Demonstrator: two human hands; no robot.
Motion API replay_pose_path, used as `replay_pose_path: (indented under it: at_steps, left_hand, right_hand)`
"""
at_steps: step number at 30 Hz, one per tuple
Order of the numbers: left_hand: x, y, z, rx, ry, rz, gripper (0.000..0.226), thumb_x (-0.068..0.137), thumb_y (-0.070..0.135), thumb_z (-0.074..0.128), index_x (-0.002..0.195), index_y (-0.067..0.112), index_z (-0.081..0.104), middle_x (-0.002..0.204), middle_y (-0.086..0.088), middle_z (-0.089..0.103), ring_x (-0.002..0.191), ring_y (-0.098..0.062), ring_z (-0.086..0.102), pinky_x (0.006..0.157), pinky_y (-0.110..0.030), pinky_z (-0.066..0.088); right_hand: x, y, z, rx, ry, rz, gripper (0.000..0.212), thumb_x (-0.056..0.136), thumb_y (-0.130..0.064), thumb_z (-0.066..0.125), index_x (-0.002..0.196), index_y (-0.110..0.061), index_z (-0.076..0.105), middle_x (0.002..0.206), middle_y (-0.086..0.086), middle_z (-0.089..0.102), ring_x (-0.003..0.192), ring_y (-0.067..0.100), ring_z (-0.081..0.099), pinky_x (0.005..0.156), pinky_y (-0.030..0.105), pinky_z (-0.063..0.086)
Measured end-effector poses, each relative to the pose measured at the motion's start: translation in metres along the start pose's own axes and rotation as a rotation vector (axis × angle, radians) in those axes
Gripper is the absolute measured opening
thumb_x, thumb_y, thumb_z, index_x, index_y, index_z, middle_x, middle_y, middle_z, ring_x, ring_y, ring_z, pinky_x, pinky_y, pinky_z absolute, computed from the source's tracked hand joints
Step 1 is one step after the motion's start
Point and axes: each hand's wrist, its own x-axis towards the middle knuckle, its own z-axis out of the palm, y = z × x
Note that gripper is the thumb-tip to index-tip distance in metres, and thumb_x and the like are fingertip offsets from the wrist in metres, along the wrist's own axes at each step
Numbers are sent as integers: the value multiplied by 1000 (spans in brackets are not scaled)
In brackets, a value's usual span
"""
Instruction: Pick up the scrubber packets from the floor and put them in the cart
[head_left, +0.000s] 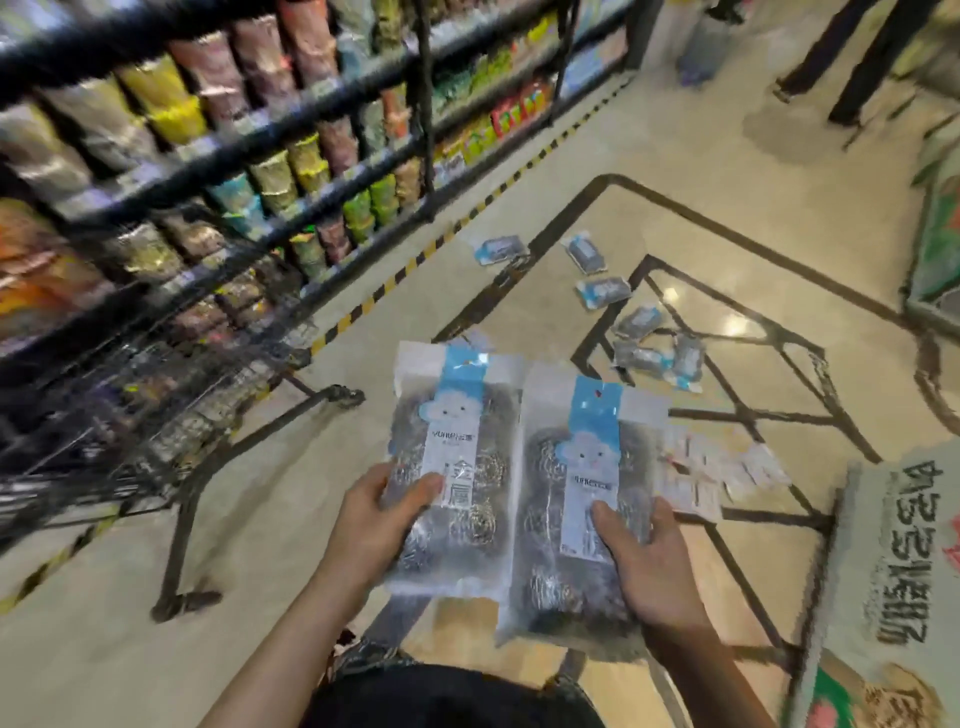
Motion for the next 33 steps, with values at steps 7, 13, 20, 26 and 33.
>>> replay_pose_path:
  at_steps: [7,13,20,26,33]
  left_hand:
    - [13,-35,-198,-156,236,-42,28,93,19,73,82,36,53,55,36,62,65,15,61,53,2,40]
    - [49,-76,-317,-365,550,-126,56,65,61,80,104,22,74,99,4,80,100,-21,75,93,-41,59]
    - [120,-77,-395,-500,757,-217,51,70,56,81,106,19,77,101,-5,81,97,-29,77,97,-56,56]
    - [208,-58,-448,-581,860,-221,95,68,61,85,136,1,57,122,-13,74,114,-28,71,108,-52,50]
    - [301,-44,-486,-493,882,-401,26,92,27,75,105,6,66,84,-1,73,68,-4,72,52,-12,50]
  right_hand:
    - [29,-50,210,-171,-255,15,73,78,-54,77,136,-17,50,135,4,62,104,14,68,93,41,52]
    - [75,-86,379,-322,-456,-129,100,84,-52,75,159,-9,24,162,7,33,147,26,35,114,38,33]
    - [132,-132,531,-367,-626,-94,83,92,-35,72,155,-5,27,146,0,46,129,19,49,98,23,37]
    - [219,-179,633,-415,-703,-120,76,77,-56,80,134,-16,50,128,5,67,115,25,65,97,47,53]
    - [289,-187,737,-549,-823,-105,60,80,-49,78,123,-15,53,111,-1,71,96,20,70,87,51,59]
